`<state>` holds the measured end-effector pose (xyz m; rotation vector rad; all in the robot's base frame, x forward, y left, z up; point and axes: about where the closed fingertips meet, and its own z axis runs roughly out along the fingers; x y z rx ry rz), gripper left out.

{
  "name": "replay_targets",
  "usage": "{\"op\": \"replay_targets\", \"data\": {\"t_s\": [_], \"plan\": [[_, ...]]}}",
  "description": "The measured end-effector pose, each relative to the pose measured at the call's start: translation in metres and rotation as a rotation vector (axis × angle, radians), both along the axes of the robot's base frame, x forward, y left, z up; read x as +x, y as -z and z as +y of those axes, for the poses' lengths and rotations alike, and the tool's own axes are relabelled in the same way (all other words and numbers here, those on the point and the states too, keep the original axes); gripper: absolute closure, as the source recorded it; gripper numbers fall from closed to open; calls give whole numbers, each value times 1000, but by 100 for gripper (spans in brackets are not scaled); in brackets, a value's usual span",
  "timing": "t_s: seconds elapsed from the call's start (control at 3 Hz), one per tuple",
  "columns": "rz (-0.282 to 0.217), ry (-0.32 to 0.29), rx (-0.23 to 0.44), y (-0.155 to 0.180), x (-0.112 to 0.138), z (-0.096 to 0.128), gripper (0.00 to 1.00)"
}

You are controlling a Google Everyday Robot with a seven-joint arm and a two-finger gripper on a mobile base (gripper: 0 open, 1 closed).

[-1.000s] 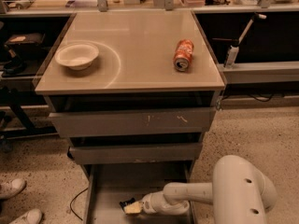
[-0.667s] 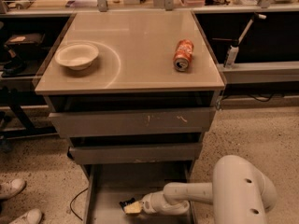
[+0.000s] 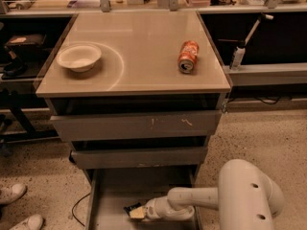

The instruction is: Place rxbar blueberry into bottom drawer

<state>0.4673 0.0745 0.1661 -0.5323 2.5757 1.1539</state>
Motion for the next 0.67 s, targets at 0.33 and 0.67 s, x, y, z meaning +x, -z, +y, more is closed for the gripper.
{"op": "replay_targets", "data": {"t_s": [0.33, 0.67], "plan": [[0, 0, 0, 0, 0, 0, 0], [0, 0, 0, 0, 0, 0, 0]]}}
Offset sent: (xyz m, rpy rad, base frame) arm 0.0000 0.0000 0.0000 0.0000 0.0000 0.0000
